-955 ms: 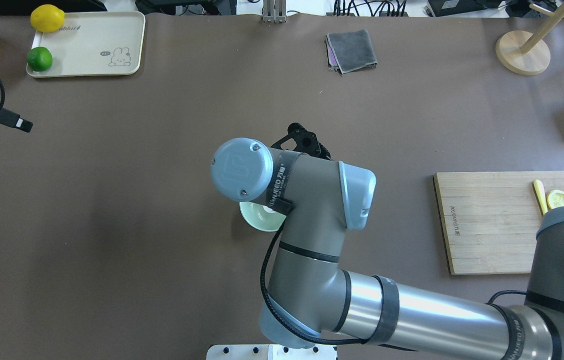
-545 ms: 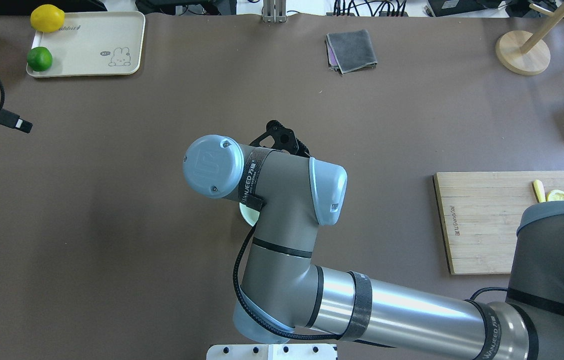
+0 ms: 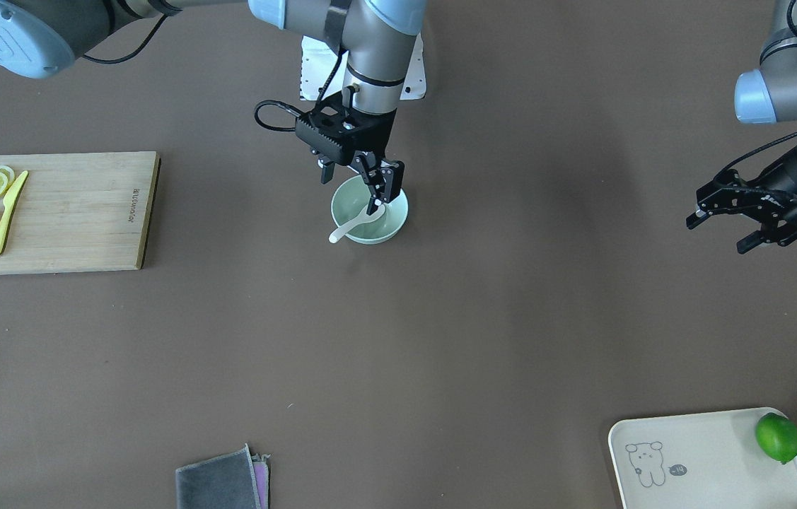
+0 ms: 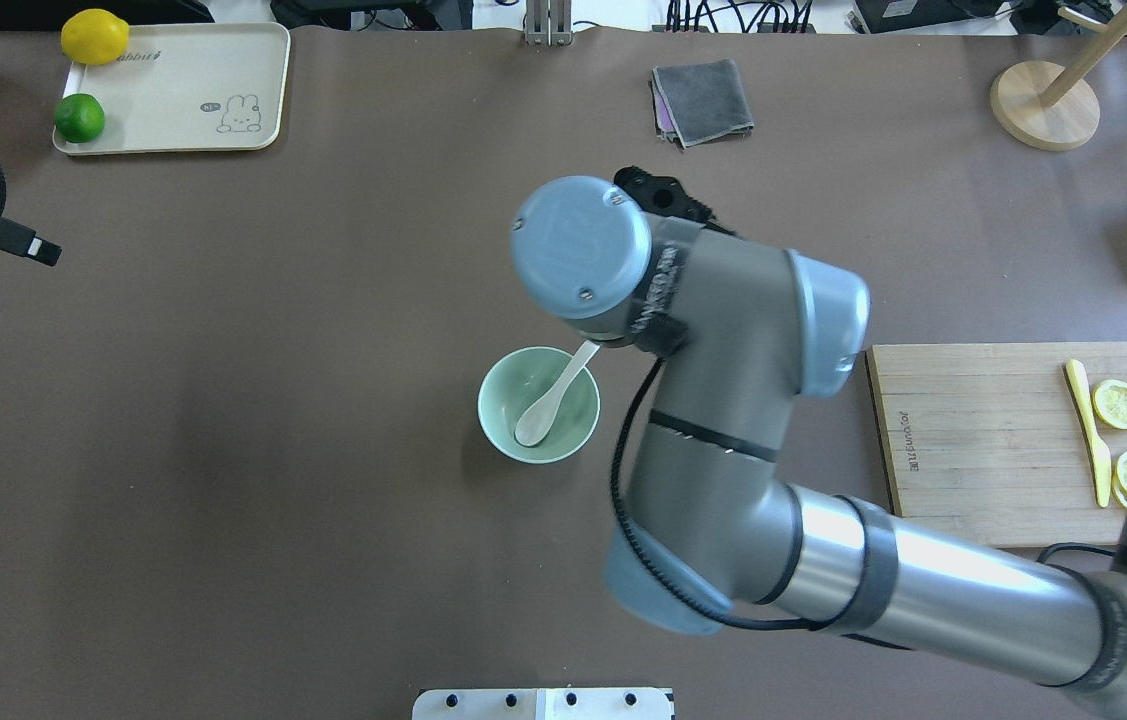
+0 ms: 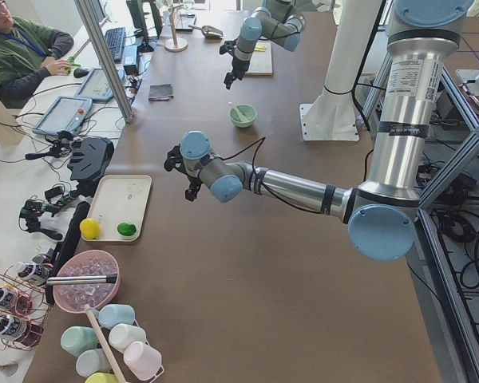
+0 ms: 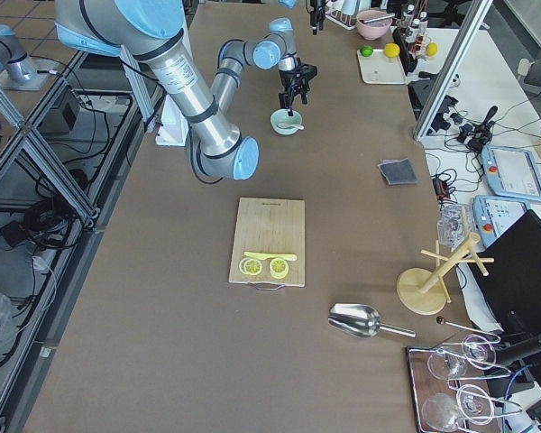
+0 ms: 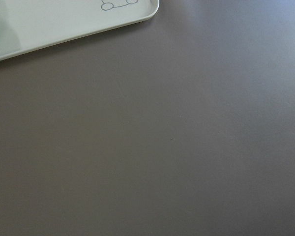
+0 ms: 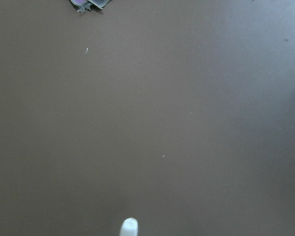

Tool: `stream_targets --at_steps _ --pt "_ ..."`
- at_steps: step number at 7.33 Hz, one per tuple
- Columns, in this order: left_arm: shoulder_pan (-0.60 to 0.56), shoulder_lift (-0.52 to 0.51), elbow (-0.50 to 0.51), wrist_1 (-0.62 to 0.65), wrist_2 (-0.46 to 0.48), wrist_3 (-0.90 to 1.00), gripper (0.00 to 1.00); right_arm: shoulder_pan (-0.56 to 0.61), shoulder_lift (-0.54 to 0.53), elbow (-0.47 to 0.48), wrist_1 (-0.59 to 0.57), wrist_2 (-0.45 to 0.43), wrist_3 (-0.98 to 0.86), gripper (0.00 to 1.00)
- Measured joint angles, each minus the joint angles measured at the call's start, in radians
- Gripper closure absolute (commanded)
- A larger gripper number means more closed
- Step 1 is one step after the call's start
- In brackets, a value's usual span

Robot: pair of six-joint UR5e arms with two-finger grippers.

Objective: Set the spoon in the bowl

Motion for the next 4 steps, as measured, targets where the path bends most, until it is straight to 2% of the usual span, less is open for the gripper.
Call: stream_targets --at_steps 2,4 --pt "-0.08 0.007 -0.005 0.091 -0.006 0.127 0.01 0.174 -0.201 0.151 0.007 0.166 -0.36 0.0" --pt "-0.219 0.003 -0.01 0.34 -0.007 0.437 0.01 0.379 -0.38 0.205 0.012 0.316 -0.79 0.0"
